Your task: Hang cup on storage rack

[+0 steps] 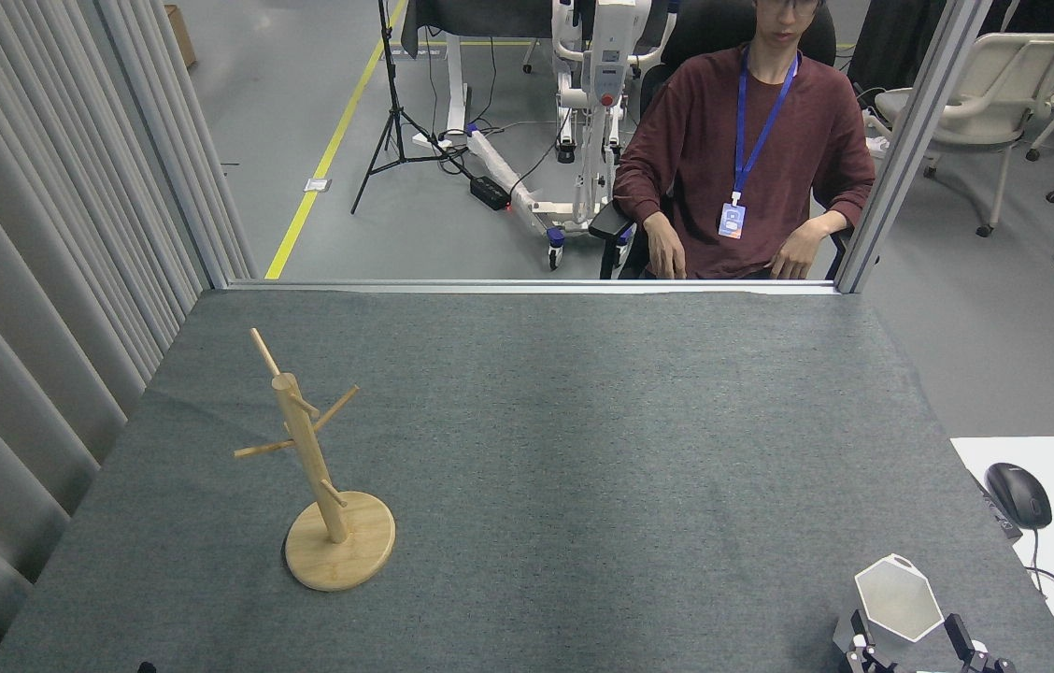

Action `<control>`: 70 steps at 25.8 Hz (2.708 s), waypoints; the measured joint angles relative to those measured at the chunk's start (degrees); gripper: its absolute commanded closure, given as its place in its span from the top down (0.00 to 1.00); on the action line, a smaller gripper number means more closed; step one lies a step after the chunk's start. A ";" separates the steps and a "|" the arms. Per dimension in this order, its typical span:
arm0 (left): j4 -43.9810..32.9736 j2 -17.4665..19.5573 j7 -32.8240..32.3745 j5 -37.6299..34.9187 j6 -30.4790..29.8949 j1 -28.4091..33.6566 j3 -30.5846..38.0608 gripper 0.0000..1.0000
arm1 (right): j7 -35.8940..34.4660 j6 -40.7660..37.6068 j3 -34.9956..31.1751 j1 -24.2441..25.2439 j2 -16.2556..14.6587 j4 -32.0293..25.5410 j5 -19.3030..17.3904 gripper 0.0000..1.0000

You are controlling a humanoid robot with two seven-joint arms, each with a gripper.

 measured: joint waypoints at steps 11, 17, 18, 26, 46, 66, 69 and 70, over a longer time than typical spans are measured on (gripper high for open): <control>-0.08 0.11 0.07 -0.10 0.00 0.00 0.24 1.00 | 0.18 0.02 0.15 -3.34 -1.04 5.01 0.24 0.86; -0.09 0.08 0.07 -0.10 0.00 0.00 0.28 1.00 | -0.33 -1.28 0.26 -3.94 -1.84 5.90 0.26 0.60; -0.09 0.07 0.07 -0.11 0.00 0.00 0.27 1.00 | -0.43 -1.60 0.27 -3.97 -1.85 5.77 0.26 0.60; -0.79 0.37 -0.02 -1.34 -4.93 -1.27 -2.49 1.00 | -0.55 -4.16 0.21 -3.55 -1.76 0.07 0.12 0.60; 4.15 -0.32 -0.83 -17.22 -13.43 -16.22 -30.25 1.00 | -0.36 -8.23 21.81 -0.45 6.38 -15.06 7.05 0.61; 2.98 -0.48 -2.95 -17.17 -16.33 -18.63 -30.43 1.00 | -2.21 -1.64 37.72 1.58 10.44 -12.63 16.75 0.61; 3.05 -0.75 -3.23 -17.16 -16.55 -18.93 -30.43 1.00 | -2.33 -1.48 38.29 1.57 10.74 -12.48 17.19 0.61; 3.12 -0.84 -3.27 -17.16 -16.54 -18.98 -30.44 1.00 | -2.38 -1.47 38.48 1.56 10.83 -12.41 17.28 0.61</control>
